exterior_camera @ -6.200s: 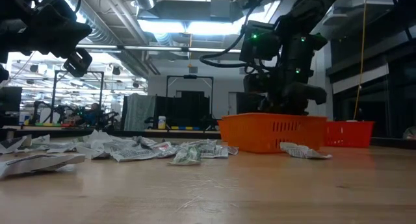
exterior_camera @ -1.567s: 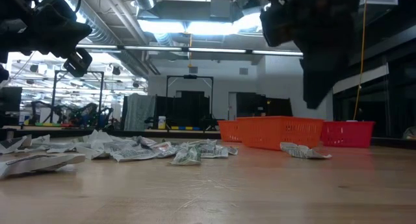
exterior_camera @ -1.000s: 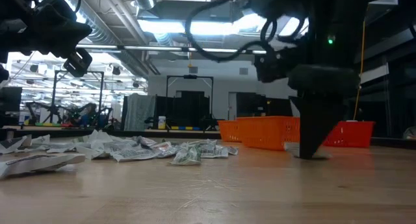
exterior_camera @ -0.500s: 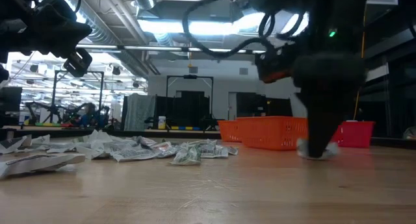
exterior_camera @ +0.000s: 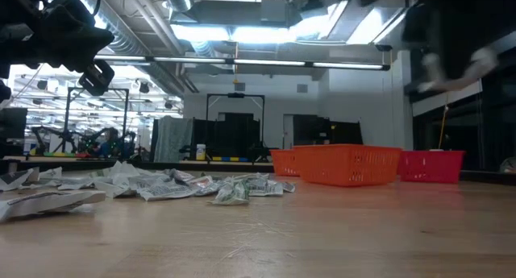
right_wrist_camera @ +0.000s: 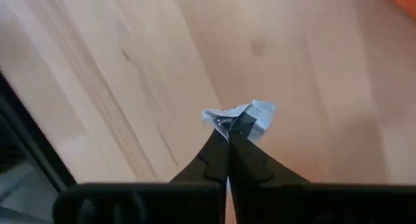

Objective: Pick & Place First Aid Supplies
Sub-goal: Put the gray towelette pack into the bottom red bin

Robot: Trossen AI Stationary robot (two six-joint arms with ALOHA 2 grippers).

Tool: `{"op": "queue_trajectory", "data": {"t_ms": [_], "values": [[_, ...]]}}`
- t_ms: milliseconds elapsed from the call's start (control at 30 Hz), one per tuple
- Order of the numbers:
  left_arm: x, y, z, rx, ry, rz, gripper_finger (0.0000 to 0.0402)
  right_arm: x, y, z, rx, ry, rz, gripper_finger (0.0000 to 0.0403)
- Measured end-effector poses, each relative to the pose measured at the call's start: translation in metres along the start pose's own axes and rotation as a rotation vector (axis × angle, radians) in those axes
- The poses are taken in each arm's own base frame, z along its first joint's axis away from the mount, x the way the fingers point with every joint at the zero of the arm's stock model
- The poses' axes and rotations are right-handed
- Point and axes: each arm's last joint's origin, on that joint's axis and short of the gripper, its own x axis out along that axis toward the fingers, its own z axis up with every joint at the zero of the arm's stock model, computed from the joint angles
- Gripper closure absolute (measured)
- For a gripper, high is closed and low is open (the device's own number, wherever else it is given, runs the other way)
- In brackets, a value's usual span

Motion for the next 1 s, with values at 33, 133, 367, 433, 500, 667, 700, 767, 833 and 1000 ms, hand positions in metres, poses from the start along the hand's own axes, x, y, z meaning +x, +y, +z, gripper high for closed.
{"op": "queue_trajectory", "data": {"t_ms": [33,133,367,433,500,667,700,767,833,1000], "values": [[0.000,0.000,0.000,0.000,0.000,0.000,0.0386,-0.005,-0.002,-0.005,0.005,0.018,-0.019,0.0399],[0.000,0.000,0.000,0.000,0.000,0.000,0.0386,-0.019,-0.010,-0.022,0.038,0.076,-0.065,0.0399],[0.000,0.000,0.000,0.000,0.000,0.000,0.0386,-0.029,-0.034,-0.057,0.127,0.161,-0.133,0.0399],[0.000,0.000,0.000,0.000,0.000,0.000,0.0386,-0.025,-0.040,-0.064,0.156,0.199,-0.132,0.0399],[0.000,0.000,0.000,0.000,0.000,0.000,0.0386,-0.020,-0.044,-0.072,0.169,0.243,-0.135,0.0399],[0.000,0.000,0.000,0.000,0.000,0.000,0.0386,-0.010,-0.053,-0.088,0.200,0.335,-0.142,0.0395],[0.000,0.000,0.000,0.000,0.000,0.000,0.0386,-0.010,-0.054,-0.090,0.202,0.351,-0.139,0.0389],[0.000,0.000,0.000,0.000,0.000,0.000,0.0386,-0.009,-0.054,-0.093,0.198,0.372,-0.125,0.0375],[0.000,0.000,0.000,0.000,0.000,0.000,0.0386,-0.009,-0.054,-0.094,0.207,0.379,-0.127,0.0358],[0.000,0.000,0.000,0.000,0.000,0.000,0.0386,-0.009,-0.052,-0.094,0.209,0.387,-0.103,0.0309]]}}
